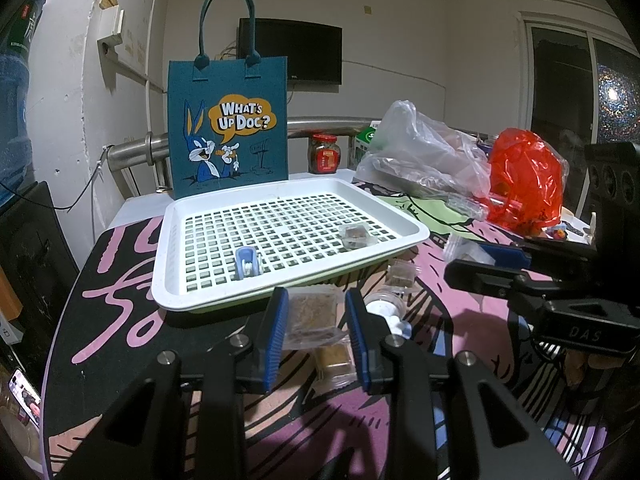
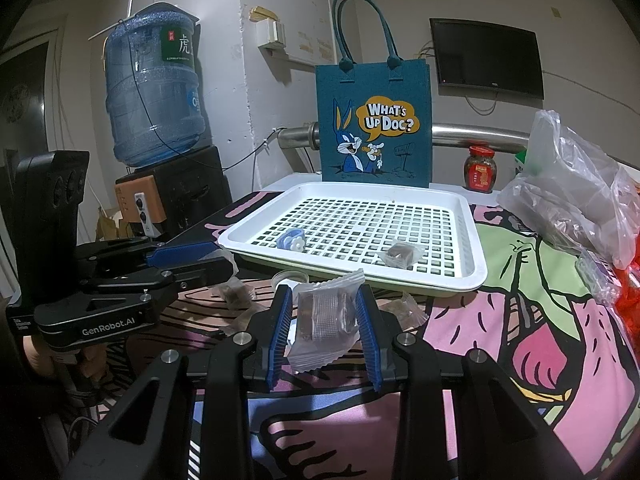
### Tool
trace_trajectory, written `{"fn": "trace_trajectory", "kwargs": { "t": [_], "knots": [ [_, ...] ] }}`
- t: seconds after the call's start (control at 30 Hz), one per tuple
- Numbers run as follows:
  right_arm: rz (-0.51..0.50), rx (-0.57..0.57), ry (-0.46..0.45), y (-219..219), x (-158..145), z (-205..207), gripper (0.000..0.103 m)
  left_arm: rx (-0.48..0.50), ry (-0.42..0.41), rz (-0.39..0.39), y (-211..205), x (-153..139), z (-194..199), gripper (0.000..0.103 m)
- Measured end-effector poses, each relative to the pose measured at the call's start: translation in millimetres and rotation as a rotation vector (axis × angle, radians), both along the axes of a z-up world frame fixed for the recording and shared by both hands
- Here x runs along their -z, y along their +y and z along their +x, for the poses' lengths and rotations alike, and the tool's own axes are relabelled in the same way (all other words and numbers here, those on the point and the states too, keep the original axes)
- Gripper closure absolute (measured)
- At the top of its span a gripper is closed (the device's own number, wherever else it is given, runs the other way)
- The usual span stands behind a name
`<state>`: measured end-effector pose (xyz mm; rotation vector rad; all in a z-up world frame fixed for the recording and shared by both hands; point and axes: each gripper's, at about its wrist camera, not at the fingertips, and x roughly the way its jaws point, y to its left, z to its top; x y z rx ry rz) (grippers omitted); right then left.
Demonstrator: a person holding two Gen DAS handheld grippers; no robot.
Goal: Organize objects
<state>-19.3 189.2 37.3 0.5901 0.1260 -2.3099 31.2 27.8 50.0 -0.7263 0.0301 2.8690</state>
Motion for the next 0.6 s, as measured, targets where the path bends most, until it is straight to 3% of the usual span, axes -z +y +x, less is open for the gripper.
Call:
{"fn": "trace_trajectory", "kwargs": {
  "t": [0.6],
  "knots": [
    [-0.002, 0.007, -0.025, 0.5, 2.4, -2.5, 0.072, 0.000, -0.018, -0.005, 1.3, 2.5, -2.5, 0.074]
  ]
}}
